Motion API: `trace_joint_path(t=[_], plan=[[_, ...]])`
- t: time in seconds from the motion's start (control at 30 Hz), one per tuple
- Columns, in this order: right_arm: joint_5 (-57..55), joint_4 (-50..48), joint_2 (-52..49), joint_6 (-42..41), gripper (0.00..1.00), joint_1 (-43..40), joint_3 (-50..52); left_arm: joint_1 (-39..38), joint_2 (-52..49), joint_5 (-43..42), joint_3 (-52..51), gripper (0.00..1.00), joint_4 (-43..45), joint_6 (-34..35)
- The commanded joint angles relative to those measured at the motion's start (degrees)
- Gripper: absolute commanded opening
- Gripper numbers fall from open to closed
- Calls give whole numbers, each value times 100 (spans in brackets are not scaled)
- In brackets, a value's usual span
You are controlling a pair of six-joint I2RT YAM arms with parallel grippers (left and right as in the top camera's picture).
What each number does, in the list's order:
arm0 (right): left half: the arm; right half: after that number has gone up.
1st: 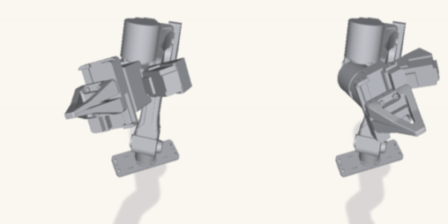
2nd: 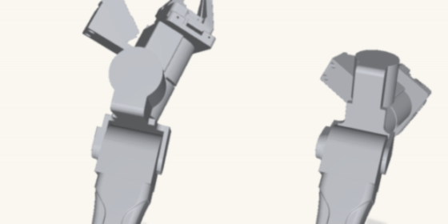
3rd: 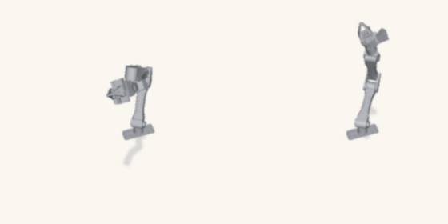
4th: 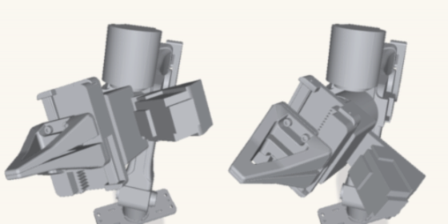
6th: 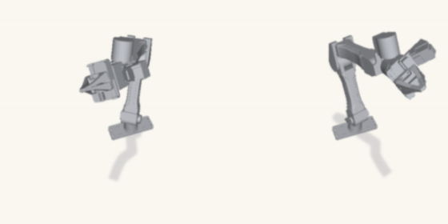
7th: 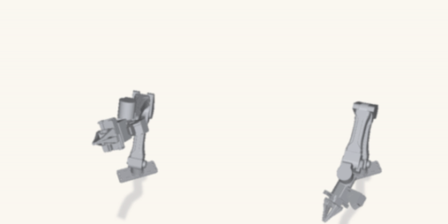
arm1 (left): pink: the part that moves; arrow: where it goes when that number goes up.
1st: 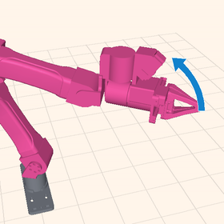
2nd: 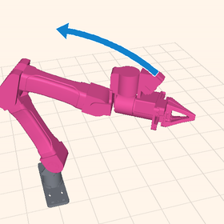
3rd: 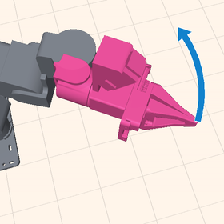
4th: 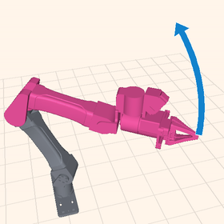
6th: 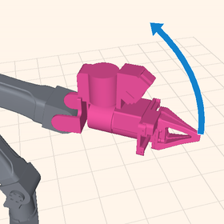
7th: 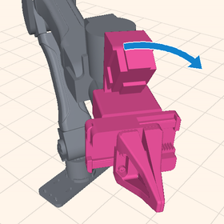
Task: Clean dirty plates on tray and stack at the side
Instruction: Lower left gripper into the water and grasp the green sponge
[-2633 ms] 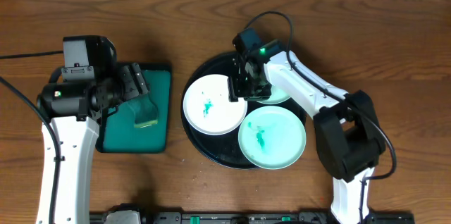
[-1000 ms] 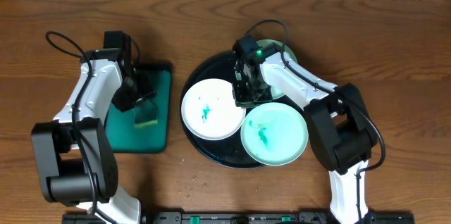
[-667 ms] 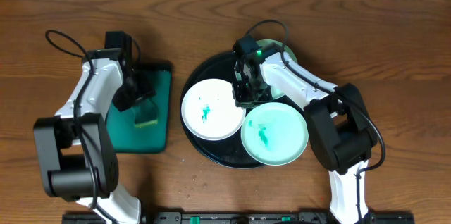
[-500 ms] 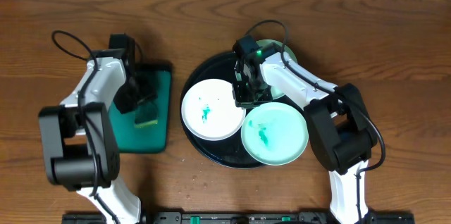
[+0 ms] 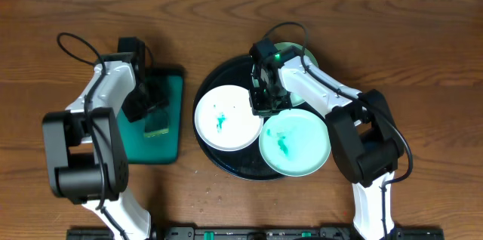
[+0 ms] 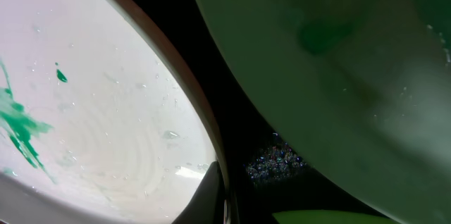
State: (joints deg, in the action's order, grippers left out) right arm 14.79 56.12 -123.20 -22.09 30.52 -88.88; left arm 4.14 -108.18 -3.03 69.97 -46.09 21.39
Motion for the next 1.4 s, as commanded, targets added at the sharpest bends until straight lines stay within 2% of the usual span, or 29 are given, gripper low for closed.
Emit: trace_joint_path(t=[0.0,0.37,0.53,0.83,1.03,1.37], plan=[[48,37,-83,31,2,22,13,35,339,50,7,64,-52,26],[48,17,-83,31,2,22,13,35,358,48,-50,64,-179,15],[48,20,-83,28,2,22,13,28,356,22,-55,57,-181,2],[48,26,-83,26,2,22,13,28,125,-146,-142,55,-94,-72],[48,44,-83,26,1,22,13,28,11,-146,-142,41,-48,-70],[48,44,-83,26,1,22,13,28,-52,-149,-142,34,-20,-72]])
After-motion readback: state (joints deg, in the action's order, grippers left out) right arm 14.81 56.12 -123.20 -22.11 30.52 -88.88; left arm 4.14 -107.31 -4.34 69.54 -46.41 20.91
